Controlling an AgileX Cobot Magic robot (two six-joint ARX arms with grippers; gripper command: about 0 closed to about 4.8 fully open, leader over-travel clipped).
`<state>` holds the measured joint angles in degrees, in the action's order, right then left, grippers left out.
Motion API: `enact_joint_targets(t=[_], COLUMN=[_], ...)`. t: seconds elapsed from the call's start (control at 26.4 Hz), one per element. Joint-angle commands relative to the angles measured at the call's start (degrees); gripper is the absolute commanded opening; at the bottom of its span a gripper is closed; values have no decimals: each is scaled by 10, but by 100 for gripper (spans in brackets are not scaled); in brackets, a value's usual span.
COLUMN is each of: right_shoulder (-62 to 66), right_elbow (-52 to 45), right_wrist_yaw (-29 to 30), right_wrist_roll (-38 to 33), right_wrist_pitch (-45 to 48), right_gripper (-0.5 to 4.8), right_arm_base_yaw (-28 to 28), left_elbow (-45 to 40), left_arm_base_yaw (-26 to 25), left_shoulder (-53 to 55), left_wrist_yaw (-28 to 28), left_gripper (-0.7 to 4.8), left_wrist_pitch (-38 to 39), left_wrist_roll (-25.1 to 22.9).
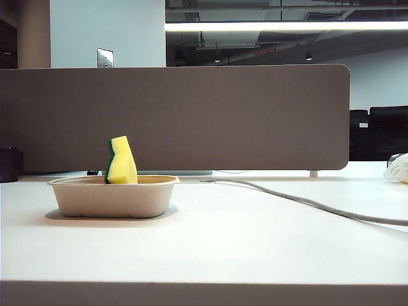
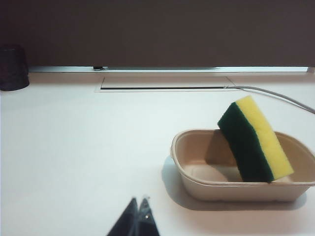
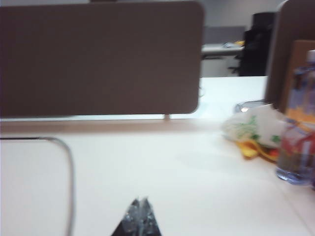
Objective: Pick up the cleaning sponge from the table and place it into the paper lunch box.
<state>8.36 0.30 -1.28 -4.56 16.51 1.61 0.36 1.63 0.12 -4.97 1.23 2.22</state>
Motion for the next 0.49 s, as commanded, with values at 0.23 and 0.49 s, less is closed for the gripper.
enact_joint_targets(t=[0.23, 0.49], right_shoulder=[-83, -81], right_elbow=[0, 0], right_wrist_yaw=[0, 4], right_wrist_roll=[6, 18], right_wrist_pitch=[-106, -136], right_gripper=[-1, -1], right_arm_base_yaw=[-19, -18], left_elbow=[1, 1], left_arm_base_yaw=[0, 0], left_shoulder=[0, 0], left_wrist_yaw=[-2, -3], left_gripper=[-5, -5], left_wrist_pitch=[-4, -4], left_wrist_roll=[-1, -1])
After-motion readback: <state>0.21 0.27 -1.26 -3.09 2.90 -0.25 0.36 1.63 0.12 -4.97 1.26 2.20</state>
